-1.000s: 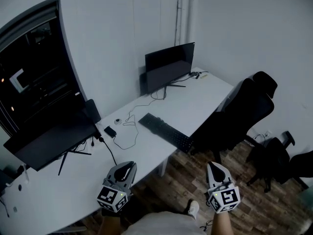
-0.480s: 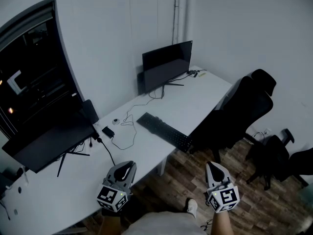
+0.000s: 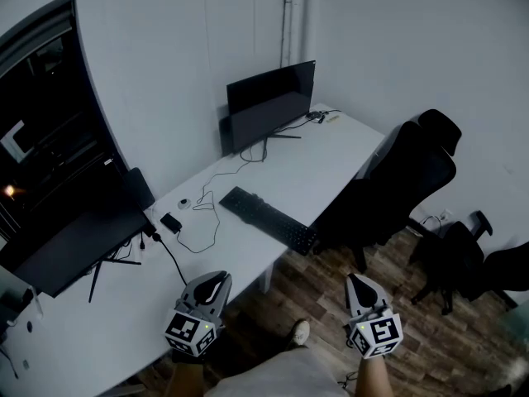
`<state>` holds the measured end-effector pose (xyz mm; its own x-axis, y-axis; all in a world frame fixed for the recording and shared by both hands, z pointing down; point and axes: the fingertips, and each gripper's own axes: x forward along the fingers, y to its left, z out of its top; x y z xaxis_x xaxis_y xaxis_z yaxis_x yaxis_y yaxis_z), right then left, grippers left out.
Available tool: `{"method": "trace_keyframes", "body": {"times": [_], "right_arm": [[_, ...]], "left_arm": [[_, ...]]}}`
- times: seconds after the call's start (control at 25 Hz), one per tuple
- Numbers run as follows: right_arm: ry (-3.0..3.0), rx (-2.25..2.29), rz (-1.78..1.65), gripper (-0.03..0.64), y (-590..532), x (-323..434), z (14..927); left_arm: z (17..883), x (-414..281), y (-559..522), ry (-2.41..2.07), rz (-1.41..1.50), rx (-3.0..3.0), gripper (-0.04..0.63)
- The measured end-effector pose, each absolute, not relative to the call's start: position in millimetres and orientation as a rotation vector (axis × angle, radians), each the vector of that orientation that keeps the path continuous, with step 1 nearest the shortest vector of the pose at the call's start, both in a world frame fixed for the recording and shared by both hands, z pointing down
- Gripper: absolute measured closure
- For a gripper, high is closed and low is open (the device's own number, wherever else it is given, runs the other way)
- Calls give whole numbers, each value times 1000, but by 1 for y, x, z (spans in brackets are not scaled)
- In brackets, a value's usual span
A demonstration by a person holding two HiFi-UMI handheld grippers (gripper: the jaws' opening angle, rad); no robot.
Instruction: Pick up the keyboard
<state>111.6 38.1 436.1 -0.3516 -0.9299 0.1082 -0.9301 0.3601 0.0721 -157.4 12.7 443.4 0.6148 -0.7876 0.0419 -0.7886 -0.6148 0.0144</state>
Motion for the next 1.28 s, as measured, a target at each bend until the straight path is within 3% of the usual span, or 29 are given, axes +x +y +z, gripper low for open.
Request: {"method": "trace_keyframes", "body": {"times": [1.28], "right_arm": [[-2629, 1309, 27, 614, -208, 178, 469]], "left_arm": [[473, -18, -202, -1379, 194, 2697, 565]]}}
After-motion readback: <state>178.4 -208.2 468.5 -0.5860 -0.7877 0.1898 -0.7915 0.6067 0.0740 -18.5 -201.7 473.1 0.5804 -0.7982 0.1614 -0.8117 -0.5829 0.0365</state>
